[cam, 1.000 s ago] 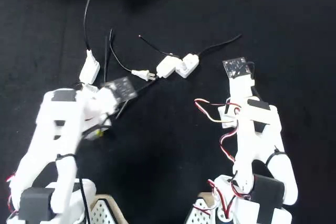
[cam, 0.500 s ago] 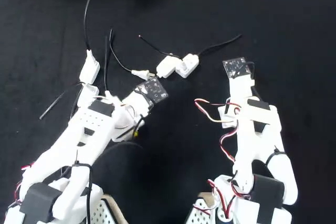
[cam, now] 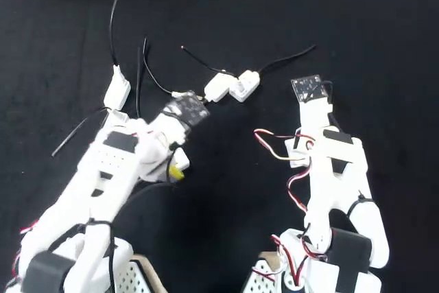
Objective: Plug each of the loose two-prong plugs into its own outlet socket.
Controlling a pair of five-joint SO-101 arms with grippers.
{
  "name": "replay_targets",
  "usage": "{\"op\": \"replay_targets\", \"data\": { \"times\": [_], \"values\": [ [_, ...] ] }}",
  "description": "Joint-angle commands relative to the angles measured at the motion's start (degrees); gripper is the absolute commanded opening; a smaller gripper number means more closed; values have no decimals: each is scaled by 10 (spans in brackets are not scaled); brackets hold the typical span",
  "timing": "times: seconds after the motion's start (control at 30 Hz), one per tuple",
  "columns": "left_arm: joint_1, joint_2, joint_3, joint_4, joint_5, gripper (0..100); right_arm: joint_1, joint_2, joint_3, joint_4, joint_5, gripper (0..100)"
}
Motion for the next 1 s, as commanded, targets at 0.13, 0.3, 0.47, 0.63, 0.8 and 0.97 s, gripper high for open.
{"op": "replay_targets", "data": {
  "times": [0.13, 0.3, 0.47, 0.63, 0.8, 0.97],
  "values": [
    [-23, -139, 30, -11, 4, 345, -8, 1, -2, -8, 5, 29],
    [-36, -158, 141, -156, 2, 330, -8, 0, -2, -5, 21, 29],
    [-47, -134, 162, -192, 5, 329, -8, 0, -1, -4, 28, 29],
    [-47, -101, 134, -196, 35, 329, -8, 0, -1, -4, 28, 29],
    [-37, -65, 125, -222, 47, 328, -8, -2, -1, -4, 28, 29],
    [-37, -18, 148, -269, 45, 328, -8, -2, -1, -4, 28, 29]
  ]
}}
